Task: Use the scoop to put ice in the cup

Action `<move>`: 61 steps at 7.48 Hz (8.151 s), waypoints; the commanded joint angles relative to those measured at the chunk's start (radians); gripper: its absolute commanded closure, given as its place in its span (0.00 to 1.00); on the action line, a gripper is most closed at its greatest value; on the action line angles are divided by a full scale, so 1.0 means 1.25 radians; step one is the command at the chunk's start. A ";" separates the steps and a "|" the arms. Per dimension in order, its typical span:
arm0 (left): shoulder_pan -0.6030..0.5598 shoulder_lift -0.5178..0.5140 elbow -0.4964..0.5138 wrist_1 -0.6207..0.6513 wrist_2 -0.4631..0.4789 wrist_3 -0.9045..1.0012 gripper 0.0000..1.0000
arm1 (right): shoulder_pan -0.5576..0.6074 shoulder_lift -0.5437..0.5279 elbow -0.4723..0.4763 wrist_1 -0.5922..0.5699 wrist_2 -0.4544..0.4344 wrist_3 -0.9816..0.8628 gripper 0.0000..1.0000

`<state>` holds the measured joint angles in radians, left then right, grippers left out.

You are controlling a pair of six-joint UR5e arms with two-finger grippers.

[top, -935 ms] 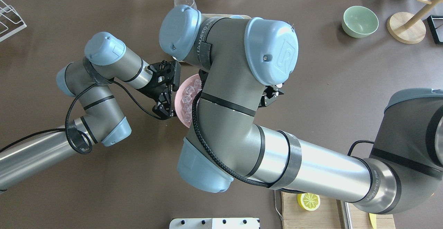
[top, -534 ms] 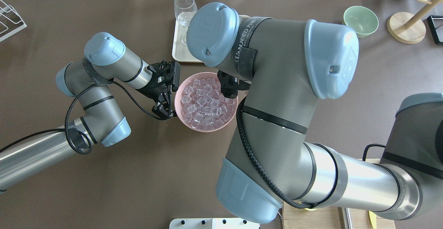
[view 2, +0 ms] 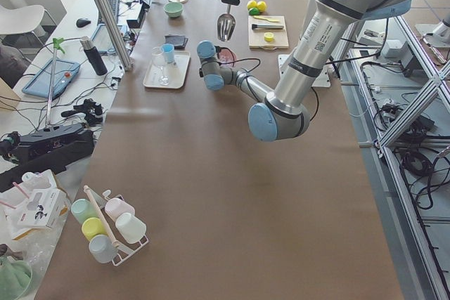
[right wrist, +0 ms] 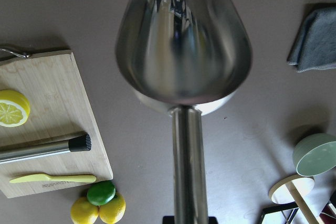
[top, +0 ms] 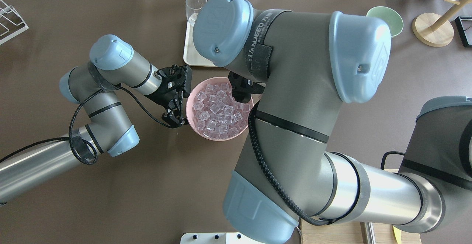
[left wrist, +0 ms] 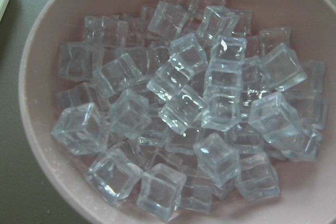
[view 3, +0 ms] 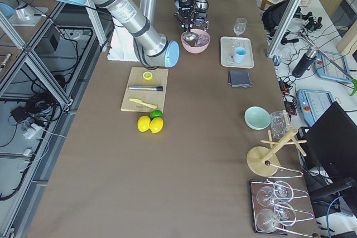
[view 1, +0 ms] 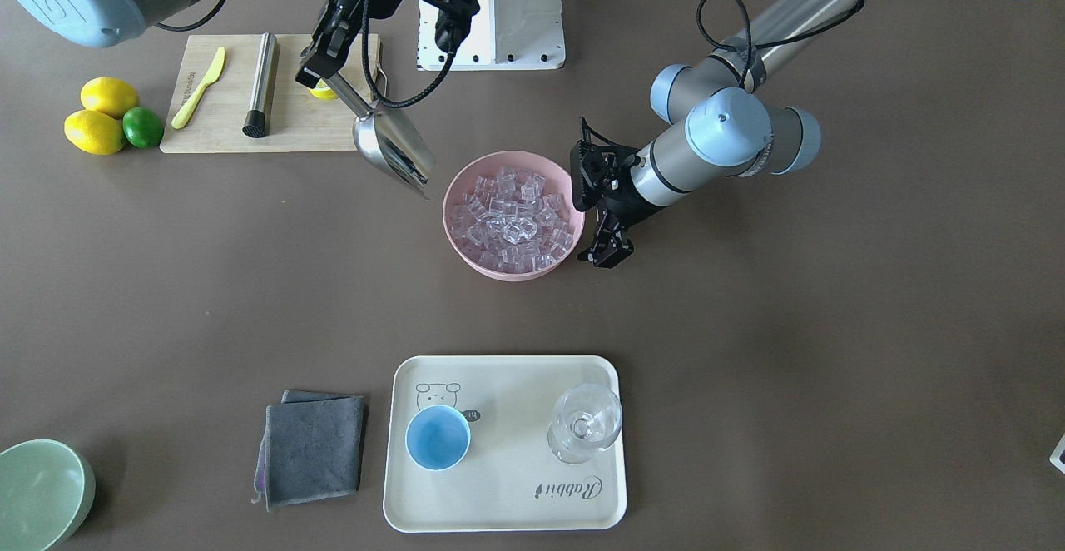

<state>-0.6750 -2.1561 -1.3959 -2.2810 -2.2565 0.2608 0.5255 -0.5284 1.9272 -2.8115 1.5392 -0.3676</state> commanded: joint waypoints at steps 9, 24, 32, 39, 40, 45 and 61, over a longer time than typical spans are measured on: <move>0.000 0.001 0.000 0.000 0.000 0.000 0.01 | -0.019 0.023 -0.192 0.177 0.027 0.042 1.00; 0.005 -0.004 -0.001 -0.002 0.001 -0.004 0.01 | -0.020 -0.295 -0.059 0.666 0.138 0.146 1.00; 0.016 -0.004 0.000 -0.036 0.005 -0.059 0.01 | 0.066 -0.390 -0.065 0.871 0.348 0.180 1.00; 0.017 -0.007 0.000 -0.037 0.006 -0.060 0.01 | 0.102 -0.430 -0.059 0.967 0.454 0.236 1.00; 0.016 -0.008 0.000 -0.037 0.005 -0.061 0.01 | 0.104 -0.446 -0.059 1.015 0.454 0.270 1.00; 0.014 0.007 -0.001 -0.038 0.001 -0.058 0.01 | 0.104 -0.500 -0.053 1.158 0.455 0.349 1.00; -0.319 0.169 -0.118 0.265 0.015 -0.060 0.01 | 0.300 -0.418 -0.228 1.172 0.554 0.484 1.00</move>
<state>-0.9720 -1.9835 -1.5218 -2.0606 -2.2560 0.1864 0.8922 -1.0925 1.7011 -1.3451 2.2366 0.2386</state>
